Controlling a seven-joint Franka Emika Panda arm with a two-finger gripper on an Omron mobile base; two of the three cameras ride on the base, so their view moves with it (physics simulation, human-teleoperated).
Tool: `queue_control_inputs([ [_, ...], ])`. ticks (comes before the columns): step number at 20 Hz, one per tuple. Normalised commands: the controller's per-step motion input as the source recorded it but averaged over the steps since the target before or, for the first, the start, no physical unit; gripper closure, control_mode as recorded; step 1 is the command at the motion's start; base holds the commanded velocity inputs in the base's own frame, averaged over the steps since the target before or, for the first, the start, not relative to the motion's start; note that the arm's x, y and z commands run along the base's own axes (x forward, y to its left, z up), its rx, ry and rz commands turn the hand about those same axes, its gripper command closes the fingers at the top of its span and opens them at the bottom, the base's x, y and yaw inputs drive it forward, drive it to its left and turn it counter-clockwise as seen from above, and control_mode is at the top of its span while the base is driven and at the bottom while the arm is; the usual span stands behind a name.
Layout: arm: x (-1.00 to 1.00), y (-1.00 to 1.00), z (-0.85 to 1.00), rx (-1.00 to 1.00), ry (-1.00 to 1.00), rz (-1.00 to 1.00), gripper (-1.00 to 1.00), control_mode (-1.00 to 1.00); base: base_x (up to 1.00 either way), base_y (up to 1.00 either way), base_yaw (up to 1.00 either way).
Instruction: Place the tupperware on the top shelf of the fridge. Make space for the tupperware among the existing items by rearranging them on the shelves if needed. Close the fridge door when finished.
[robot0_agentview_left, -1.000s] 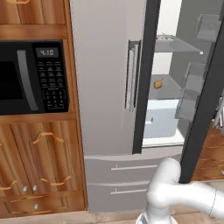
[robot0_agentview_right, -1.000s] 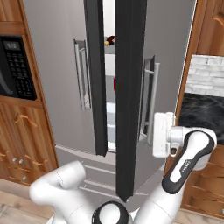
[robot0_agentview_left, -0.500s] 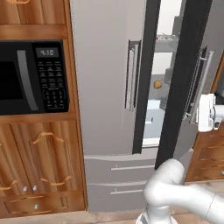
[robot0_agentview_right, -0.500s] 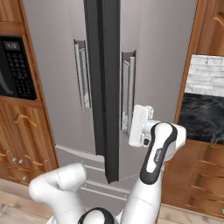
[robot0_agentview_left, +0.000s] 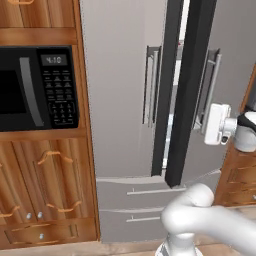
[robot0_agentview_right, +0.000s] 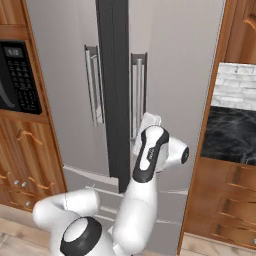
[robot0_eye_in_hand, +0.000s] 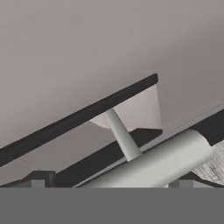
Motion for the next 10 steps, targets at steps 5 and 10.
queue_control_inputs([
  [5,0.54,0.48,0.63,-0.28,-0.01,-0.44,-1.0,-1.0,0.0,0.0,0.0],
  [10,0.59,0.41,0.58,-0.36,0.06,-0.53,-1.0,-1.0,0.0,0.0,0.0],
])
